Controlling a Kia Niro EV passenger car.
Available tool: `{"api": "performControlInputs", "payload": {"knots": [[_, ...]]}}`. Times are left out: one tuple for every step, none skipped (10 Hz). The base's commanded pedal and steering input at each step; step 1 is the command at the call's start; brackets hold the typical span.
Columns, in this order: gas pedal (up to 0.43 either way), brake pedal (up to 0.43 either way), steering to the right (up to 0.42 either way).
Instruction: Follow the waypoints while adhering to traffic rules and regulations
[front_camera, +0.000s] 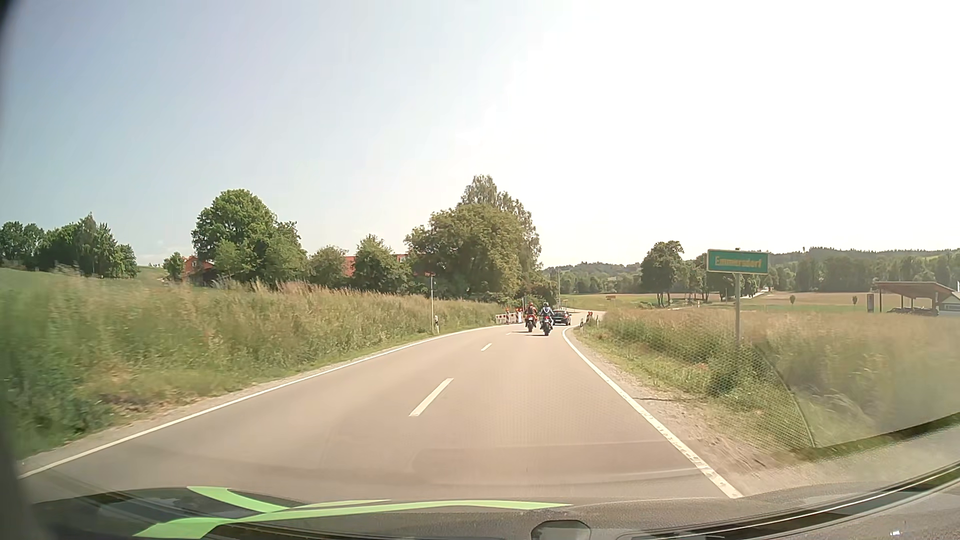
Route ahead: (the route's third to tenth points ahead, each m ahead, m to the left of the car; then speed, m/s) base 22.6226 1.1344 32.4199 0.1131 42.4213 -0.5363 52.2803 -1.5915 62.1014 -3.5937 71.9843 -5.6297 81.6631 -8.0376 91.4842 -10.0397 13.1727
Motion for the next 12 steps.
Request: {"api": "performControlInputs", "payload": {"knots": [[0.000, 0.000, 0.016], [0.000, 0.000, 0.015], [0.000, 0.000, 0.014], [0.000, 0.000, 0.012], [0.000, 0.000, 0.012], [0.000, 0.000, 0.012], [0.000, 0.000, 0.010], [0.000, 0.000, 0.008], [0.000, 0.000, 0.007], [0.000, 0.000, 0.006], [0.000, 0.000, 0.006], [0.008, 0.000, 0.005]]}}
